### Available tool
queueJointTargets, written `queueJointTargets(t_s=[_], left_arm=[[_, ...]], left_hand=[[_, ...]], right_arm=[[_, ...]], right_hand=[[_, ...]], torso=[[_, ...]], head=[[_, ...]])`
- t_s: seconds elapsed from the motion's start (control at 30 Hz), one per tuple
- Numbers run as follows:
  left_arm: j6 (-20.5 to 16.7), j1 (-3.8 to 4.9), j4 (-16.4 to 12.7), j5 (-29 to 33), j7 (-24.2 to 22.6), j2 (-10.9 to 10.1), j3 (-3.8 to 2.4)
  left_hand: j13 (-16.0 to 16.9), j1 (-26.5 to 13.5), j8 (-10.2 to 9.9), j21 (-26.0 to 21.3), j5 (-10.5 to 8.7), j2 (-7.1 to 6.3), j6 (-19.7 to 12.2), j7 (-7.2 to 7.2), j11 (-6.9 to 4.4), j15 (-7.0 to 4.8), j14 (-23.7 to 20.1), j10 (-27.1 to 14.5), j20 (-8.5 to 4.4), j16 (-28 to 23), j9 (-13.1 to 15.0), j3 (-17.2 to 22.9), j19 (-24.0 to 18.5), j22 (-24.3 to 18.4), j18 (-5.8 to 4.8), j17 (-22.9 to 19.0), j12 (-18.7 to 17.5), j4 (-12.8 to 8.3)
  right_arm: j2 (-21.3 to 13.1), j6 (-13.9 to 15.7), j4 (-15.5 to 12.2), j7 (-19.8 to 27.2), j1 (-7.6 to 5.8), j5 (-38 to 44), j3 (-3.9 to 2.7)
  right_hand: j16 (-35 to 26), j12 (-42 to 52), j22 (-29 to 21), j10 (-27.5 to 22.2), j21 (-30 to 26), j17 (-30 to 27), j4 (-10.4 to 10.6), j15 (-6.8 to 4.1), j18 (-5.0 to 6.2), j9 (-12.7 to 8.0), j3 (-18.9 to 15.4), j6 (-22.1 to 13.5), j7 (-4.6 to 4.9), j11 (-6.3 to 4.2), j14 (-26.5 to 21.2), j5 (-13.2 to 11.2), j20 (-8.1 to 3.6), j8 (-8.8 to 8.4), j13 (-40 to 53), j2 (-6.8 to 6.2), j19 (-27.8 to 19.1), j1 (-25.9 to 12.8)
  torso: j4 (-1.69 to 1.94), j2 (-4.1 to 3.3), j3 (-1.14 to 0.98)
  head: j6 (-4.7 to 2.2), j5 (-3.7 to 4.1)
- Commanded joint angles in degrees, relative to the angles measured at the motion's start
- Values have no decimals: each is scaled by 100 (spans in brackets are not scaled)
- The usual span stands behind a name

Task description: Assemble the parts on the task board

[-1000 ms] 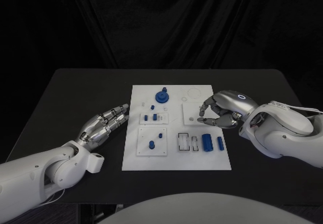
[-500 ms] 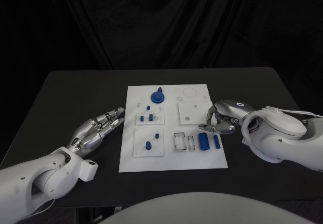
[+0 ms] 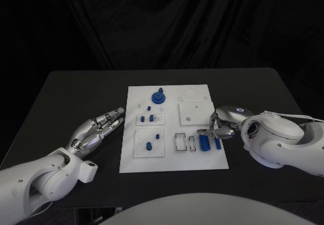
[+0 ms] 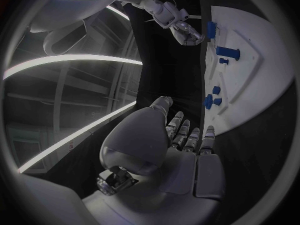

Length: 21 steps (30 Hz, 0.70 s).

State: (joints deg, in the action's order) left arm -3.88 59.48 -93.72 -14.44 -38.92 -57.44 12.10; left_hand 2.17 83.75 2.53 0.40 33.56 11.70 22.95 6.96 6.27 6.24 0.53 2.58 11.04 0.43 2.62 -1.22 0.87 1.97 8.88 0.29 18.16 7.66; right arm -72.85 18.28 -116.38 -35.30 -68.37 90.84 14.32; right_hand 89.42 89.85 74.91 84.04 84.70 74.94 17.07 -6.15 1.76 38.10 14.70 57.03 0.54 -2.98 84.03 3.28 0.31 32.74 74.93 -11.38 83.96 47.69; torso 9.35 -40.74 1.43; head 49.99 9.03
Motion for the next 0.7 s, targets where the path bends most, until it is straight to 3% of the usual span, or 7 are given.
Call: queueJointTargets(t_s=[0.03,0.23,0.47,0.6,0.67,0.7], left_arm=[[-28,14,7,-20,-1114,6,-5],[2,14,50,5,-1088,23,-3],[43,13,111,69,-1043,60,-1],[67,12,152,81,-1018,91,-1],[80,12,172,85,-999,107,0],[86,11,180,86,-990,113,0]], left_hand=[[3,26,24,22,27,-32,19,-2,7,-32,-2,37,-29,29,1,23,0,0,5,2,17,2],[1,38,14,25,26,-29,-4,7,20,-9,1,31,-7,33,-4,43,4,6,0,3,6,7],[-1,47,7,28,24,-29,-19,16,32,11,3,23,15,36,-7,60,9,12,0,4,-6,11],[-2,52,2,30,22,-29,-31,22,39,24,5,17,30,39,-10,71,11,14,1,6,-17,14],[-2,52,2,30,22,-29,-31,22,39,24,5,17,30,39,-10,71,11,14,1,6,-17,14],[-3,54,1,31,21,-28,-35,25,43,30,6,14,36,40,-10,76,13,16,1,6,-21,16]], right_arm=[[19,-172,-22,-285,58,9,1],[73,-219,6,-326,144,9,1],[120,-332,33,-345,182,9,1],[155,-384,45,-345,215,9,1],[171,-416,51,-341,239,9,1],[176,-428,52,-340,248,9,1]], right_hand=[[-36,15,1332,596,-22,1332,8,-30,-40,5,-47,14,5,-28,556,-25,-34,-22,1507,-11,405,-87],[-64,15,1315,596,-71,1282,8,-30,-28,-6,-65,-10,11,-24,545,-27,-38,-73,1507,-35,385,-132],[-78,15,1306,596,-100,1257,6,-29,-21,-7,-67,-3,11,-24,538,-25,-38,-80,1507,-36,373,-138],[-94,15,1298,596,-122,1230,2,-28,-15,-7,-30,30,8,-25,532,4,-37,-102,1507,-2,362,-84],[-112,15,1286,596,-153,1203,-5,-26,-7,-17,76,36,10,-22,525,375,-32,-184,1507,50,346,204],[-112,15,1286,596,-153,1203,-5,-26,-7,-17,76,36,10,-22,525,375,-32,-184,1507,50,346,204]], torso=[[1,-9,2],[23,-9,-1],[-15,-7,-3],[-5,-2,-2],[2,-1,0],[5,1,0]], head=[[1,21],[1,43],[1,4],[1,11],[1,12],[1,11]])
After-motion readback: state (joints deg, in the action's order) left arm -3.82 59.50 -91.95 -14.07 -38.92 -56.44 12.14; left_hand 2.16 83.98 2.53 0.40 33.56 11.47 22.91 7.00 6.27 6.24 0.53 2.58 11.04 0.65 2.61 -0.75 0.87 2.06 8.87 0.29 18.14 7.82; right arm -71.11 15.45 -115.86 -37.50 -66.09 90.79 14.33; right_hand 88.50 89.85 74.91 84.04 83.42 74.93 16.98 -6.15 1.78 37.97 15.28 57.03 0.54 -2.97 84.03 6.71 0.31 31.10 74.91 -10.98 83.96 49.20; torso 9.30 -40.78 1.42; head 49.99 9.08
